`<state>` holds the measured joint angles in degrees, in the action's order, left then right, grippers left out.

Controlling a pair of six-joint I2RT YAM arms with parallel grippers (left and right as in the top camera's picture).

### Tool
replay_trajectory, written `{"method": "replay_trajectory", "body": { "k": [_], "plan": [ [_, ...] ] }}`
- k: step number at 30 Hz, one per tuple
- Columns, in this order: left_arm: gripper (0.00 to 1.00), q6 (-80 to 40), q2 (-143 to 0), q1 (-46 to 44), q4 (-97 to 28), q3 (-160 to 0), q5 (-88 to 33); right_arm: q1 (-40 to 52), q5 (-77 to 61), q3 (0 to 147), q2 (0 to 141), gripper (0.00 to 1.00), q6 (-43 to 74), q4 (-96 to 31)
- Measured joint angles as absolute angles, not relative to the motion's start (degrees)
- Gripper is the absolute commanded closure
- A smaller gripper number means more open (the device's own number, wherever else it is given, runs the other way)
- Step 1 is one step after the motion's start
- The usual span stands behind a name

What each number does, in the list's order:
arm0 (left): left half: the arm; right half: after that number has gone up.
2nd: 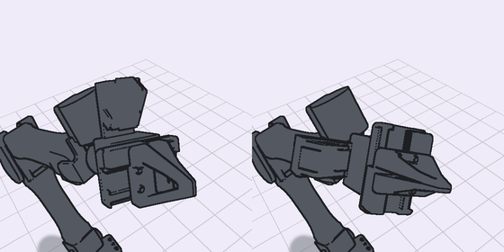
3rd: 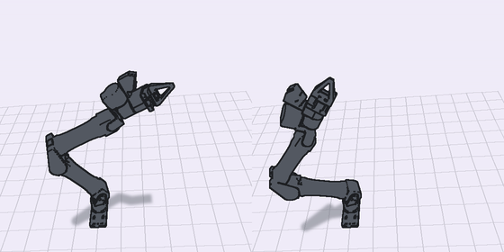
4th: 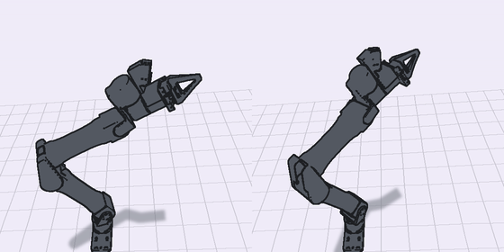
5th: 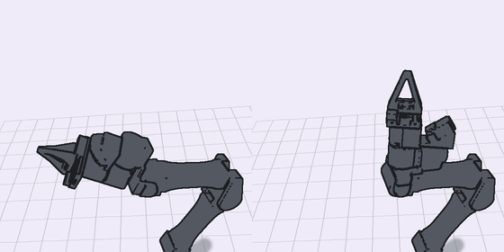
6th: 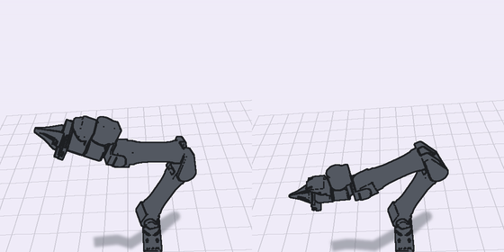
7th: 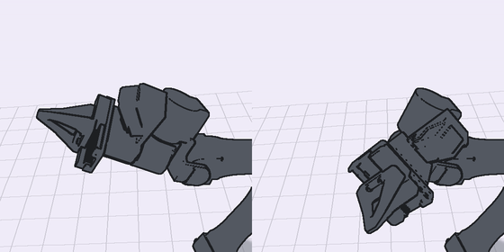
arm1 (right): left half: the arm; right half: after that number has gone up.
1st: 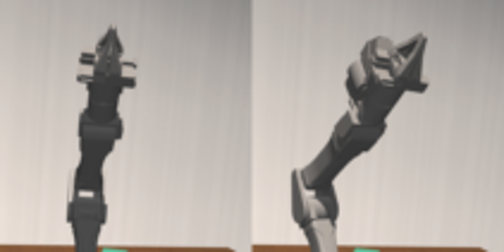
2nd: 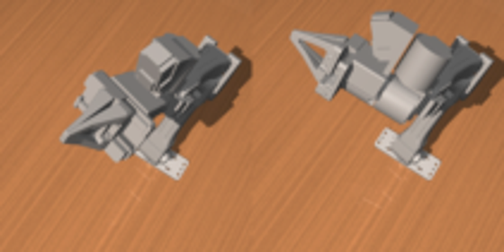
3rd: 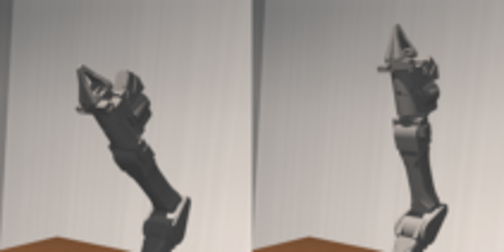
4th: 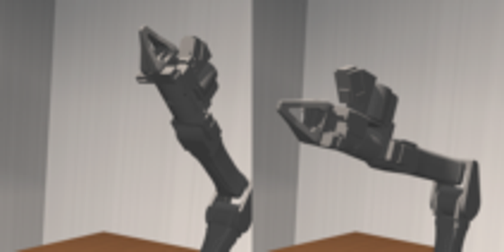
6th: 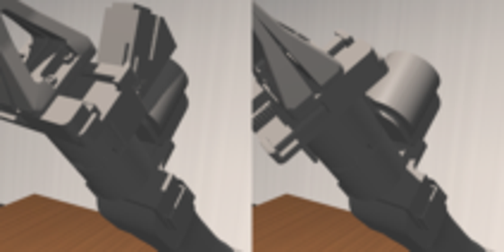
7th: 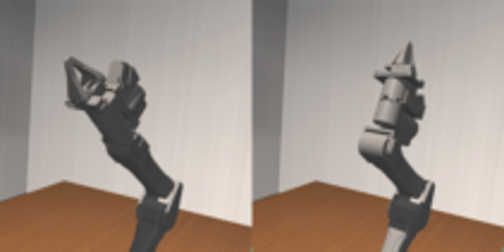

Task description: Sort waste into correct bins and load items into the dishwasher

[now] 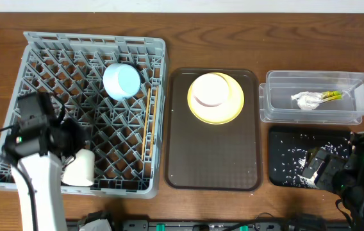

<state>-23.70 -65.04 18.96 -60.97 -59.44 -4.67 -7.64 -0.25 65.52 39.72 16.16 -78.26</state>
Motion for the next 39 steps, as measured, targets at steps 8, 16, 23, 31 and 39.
{"method": "replay_trajectory", "body": {
  "k": [8, 16, 23, 31, 39],
  "plan": [
    [0.91, -22.87, -55.72, 18.96, -64.58, -59.44, -4.73, -7.64, -0.27, 65.52, 39.72, 0.01, 16.16, -78.26],
    [0.71, -24.64, -50.39, 18.96, -71.77, -59.44, -4.12, -7.64, -0.27, 65.52, 39.72, 0.01, 16.16, -78.26],
    [0.36, -26.89, -49.28, 18.96, -75.66, -59.44, -4.10, -7.64, -0.25, 65.52, 39.72, 0.01, 16.16, -78.24],
    [0.20, -31.62, -49.32, 18.96, -76.07, -58.59, -4.12, -7.64, -0.27, 65.52, 39.72, 0.01, 16.16, -78.26],
    [0.21, -36.21, -48.56, 18.96, -70.30, -50.39, -4.12, -7.64, -0.25, 65.52, 39.72, 0.01, 16.16, -78.26]
  ]
}}
